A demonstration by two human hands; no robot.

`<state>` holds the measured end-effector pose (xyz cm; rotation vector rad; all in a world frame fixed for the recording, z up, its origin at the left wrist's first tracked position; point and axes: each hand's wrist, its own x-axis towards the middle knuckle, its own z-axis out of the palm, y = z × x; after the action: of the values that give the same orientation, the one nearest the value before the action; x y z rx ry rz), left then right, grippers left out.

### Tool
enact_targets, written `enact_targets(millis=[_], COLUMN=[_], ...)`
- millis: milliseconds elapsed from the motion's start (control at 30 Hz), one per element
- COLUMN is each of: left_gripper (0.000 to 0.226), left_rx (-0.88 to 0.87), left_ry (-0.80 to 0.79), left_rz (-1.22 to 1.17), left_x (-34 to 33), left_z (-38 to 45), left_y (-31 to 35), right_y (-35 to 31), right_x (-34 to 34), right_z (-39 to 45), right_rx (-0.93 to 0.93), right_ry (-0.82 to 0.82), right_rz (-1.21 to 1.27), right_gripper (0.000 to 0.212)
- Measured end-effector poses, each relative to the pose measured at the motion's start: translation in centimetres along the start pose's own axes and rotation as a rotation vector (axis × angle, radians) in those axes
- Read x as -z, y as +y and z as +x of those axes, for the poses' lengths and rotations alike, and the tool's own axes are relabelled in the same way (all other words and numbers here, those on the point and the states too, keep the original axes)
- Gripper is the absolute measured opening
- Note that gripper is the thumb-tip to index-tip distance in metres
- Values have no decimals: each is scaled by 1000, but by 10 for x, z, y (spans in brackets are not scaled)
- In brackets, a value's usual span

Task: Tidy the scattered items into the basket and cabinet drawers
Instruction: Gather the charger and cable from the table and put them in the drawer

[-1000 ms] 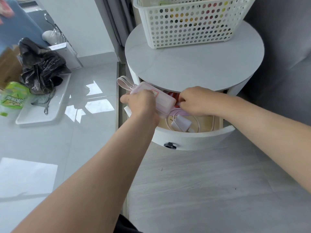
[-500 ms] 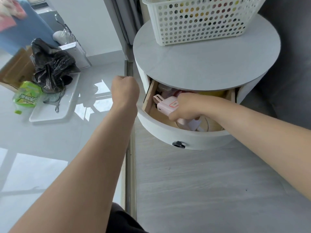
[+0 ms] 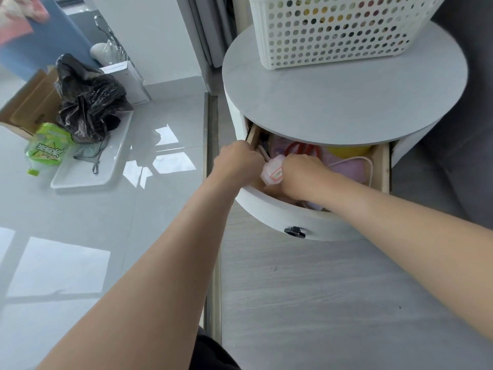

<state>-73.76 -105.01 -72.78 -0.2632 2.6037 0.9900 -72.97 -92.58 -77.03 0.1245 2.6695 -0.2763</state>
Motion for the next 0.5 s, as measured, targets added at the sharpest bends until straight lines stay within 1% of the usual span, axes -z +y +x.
enact_targets(millis=[67, 167, 200, 233, 300, 333, 400, 467, 500], left_gripper=[39, 39, 39, 39, 39, 39, 39, 40, 40], left_rx=[14, -3, -12, -21, -35, -38, -45, -47, -52], left_ry=[-5, 14, 21, 26, 17, 5, -11, -22, -26], left_rz=[41, 63, 74, 87, 108, 116, 138, 179, 200], left_x=[0, 0, 0, 0, -1, -1, -1, -1, -1], left_z=[0, 1, 0, -1, -2, -3, -3, -5, -6], left_y=[1, 1, 2, 2, 2, 2, 0, -2, -2], right_y=[1, 2, 2, 3, 4, 6, 11, 16, 16], right_x=[-1, -7, -6, -2, 8, 12, 12, 8, 7], right_z=[2, 4, 4, 6, 8, 9, 12, 19, 21], right_rx=[-13, 18, 17, 12, -1, -10, -52, -112, -136], right_ry=[46, 207, 237, 234, 135, 70, -6, -36, -45], right_rz=[6, 25, 45, 82, 175, 218, 326, 545, 668], right_gripper=[80, 66, 61, 54, 46, 45, 48, 48, 43])
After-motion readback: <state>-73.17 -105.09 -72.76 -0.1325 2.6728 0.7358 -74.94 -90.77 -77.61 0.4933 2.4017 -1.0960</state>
